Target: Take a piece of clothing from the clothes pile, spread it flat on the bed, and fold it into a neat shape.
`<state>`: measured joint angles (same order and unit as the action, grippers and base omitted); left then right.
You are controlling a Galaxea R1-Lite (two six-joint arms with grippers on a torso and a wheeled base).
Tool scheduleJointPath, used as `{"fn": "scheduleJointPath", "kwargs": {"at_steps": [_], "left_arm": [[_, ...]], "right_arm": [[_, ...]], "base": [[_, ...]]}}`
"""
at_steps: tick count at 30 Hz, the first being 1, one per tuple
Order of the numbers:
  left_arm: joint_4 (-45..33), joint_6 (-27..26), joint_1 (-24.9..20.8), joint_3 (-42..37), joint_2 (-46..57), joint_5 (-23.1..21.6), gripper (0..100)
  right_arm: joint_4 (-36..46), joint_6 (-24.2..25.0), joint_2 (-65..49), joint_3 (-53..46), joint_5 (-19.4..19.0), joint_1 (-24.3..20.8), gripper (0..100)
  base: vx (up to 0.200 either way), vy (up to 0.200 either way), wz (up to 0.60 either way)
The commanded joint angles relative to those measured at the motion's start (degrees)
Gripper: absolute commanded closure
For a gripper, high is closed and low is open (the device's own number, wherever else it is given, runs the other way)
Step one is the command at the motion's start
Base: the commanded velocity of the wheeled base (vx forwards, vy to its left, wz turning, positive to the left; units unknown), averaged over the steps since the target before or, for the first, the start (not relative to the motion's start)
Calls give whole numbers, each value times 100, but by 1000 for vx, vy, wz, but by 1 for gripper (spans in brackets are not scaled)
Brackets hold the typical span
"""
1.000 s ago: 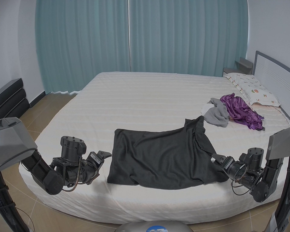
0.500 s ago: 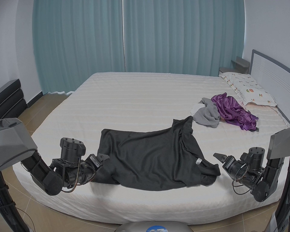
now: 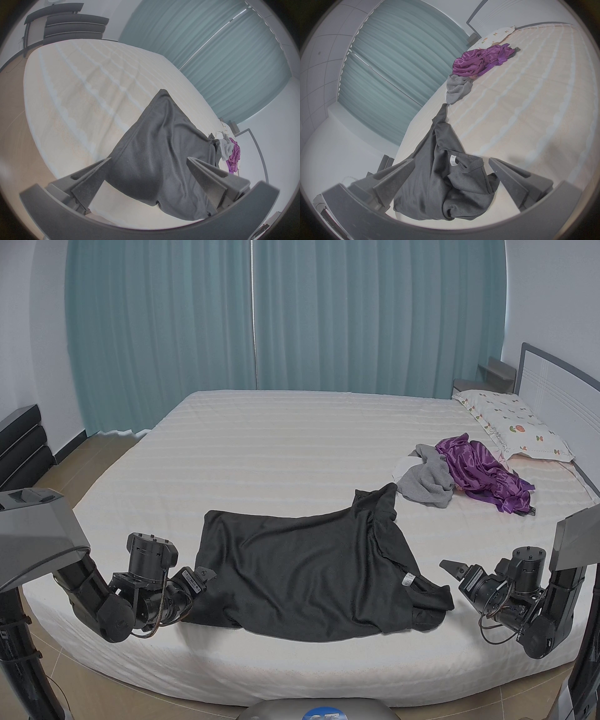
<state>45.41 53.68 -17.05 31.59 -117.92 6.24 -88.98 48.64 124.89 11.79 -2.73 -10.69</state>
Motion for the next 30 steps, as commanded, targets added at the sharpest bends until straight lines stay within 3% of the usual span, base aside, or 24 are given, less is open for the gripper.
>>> {"fn": "scheduleJointPath", "kwargs": {"at_steps": [1, 15, 19, 30], "left_arm": [[3, 3, 18, 14, -73, 0, 0], [346, -33, 159, -3, -275, -62, 0], [328, -516, 159, -109, -434, -18, 0], [293, -665, 150, -170, -812, -9, 0]], "right_arm": [[-76, 5, 114, 8, -8, -3, 0], [-76, 5, 193, 8, -8, -12, 0], [-76, 5, 202, 8, -8, -12, 0], [-85, -4, 290, 8, -17, -12, 0]], "base": [[0, 0, 0], [171, 0, 0], [0, 0, 0], [0, 0, 0]]}}
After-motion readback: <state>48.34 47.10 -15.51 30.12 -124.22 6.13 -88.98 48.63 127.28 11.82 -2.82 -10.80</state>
